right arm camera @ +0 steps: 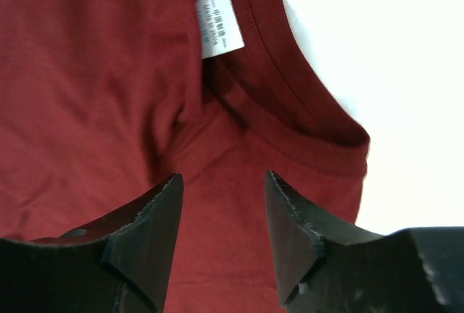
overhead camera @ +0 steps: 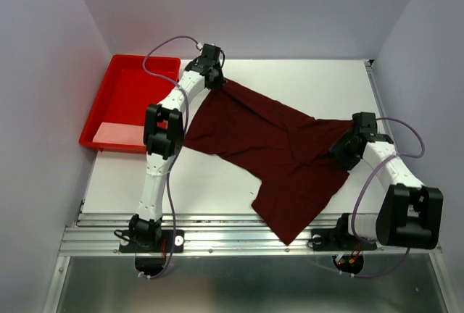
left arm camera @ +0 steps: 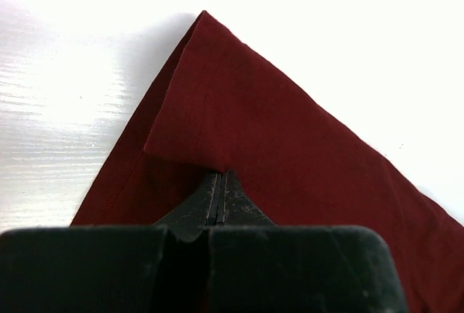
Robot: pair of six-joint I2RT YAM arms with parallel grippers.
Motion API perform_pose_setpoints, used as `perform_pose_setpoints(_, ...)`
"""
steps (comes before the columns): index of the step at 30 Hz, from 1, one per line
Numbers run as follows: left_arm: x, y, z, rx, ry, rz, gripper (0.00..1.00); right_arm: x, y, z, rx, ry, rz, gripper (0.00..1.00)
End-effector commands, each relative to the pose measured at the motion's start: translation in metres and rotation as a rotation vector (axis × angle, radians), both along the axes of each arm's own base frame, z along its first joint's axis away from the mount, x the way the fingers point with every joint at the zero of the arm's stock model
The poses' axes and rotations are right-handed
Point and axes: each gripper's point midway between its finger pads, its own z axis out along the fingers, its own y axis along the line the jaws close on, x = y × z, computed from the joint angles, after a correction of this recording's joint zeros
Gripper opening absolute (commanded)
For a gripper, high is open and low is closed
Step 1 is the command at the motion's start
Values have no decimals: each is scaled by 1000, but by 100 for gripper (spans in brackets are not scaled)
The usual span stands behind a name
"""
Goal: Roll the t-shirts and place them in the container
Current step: Fold the T-shirt at the center of the board.
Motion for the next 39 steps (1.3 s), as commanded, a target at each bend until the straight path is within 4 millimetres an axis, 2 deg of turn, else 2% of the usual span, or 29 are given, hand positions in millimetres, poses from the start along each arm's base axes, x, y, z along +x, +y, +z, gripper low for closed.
perform_pose_setpoints(1, 0, -3, 46, -13, -80, -27, 0, 19, 2, -9, 0, -8, 66, 46)
perform_pose_setpoints(2, -1, -3, 46, -12, -79, -27, 0, 19, 0, -9, -7, -7, 62, 46)
perform_pose_setpoints(4, -1, -4, 46, -12, -81, -31, 0, 20, -4, -15, -29, 12, 54, 36)
perform_pose_setpoints(6, 0, -5, 47, -12, -84, -32, 0, 19, -8, -20, -46, 30, 49, 33)
perform_pose_setpoints(15, -2, -12, 41, -37, -66, -59, 0, 21, -13, -35, -75, 69, 75, 35)
perform_pose_setpoints(19, -3, -15, 38, -38, -62, -63, 0, 25, -13, -35, -76, 59, 80, 37)
perform_pose_setpoints(28, -2, -15, 36, -33, -59, -63, 0, 38, -11, -22, -67, 12, 103, 35)
perform_pose_setpoints(32, -1, -16, 37, -37, -61, -64, 0, 37, -9, -26, -61, 24, 114, 31)
perform_pose_setpoints(39, -1, -16, 34, -38, -56, -63, 0, 31, -7, -35, -50, 50, 125, 30)
